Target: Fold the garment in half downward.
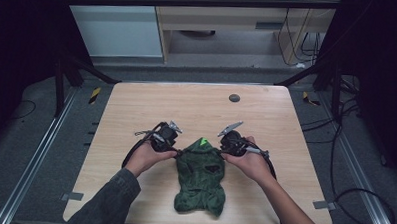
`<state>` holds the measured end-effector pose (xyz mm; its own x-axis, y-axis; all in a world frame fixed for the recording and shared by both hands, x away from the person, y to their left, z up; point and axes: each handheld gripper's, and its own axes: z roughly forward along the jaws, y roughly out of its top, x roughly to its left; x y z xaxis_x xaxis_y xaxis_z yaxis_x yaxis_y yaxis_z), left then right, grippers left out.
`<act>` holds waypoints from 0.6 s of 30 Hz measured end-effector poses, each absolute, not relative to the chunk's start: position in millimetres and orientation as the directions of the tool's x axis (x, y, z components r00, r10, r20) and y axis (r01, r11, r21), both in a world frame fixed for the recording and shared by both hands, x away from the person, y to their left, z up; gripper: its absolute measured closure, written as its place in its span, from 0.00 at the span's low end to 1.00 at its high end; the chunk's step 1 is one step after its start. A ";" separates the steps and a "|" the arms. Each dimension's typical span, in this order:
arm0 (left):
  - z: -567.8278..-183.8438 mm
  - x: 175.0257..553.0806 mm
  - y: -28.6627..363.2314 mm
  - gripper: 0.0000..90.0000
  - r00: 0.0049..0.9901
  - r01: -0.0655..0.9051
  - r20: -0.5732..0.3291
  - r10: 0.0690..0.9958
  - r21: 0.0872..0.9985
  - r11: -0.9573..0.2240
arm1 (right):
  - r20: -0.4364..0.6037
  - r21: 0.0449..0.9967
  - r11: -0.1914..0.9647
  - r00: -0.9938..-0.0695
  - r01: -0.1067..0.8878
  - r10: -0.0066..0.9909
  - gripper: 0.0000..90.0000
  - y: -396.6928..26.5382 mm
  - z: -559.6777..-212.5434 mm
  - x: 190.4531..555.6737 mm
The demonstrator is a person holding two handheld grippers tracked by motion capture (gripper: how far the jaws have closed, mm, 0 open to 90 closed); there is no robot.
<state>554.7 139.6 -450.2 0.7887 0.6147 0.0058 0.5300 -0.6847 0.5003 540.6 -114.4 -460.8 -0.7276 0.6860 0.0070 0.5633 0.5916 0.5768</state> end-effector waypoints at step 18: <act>-467.0 560.4 135.3 0.47 0.788 0.544 0.002 0.616 0.466 -0.698 | 0.022 0.557 0.591 -0.722 0.583 0.692 0.65 -105.6 -474.0 548.7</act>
<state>560.4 135.3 -467.0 0.7878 0.6159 0.0021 0.5442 -0.6977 0.4659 548.7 -105.6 -474.0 -0.7219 0.6917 0.0219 0.5832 0.5911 0.5572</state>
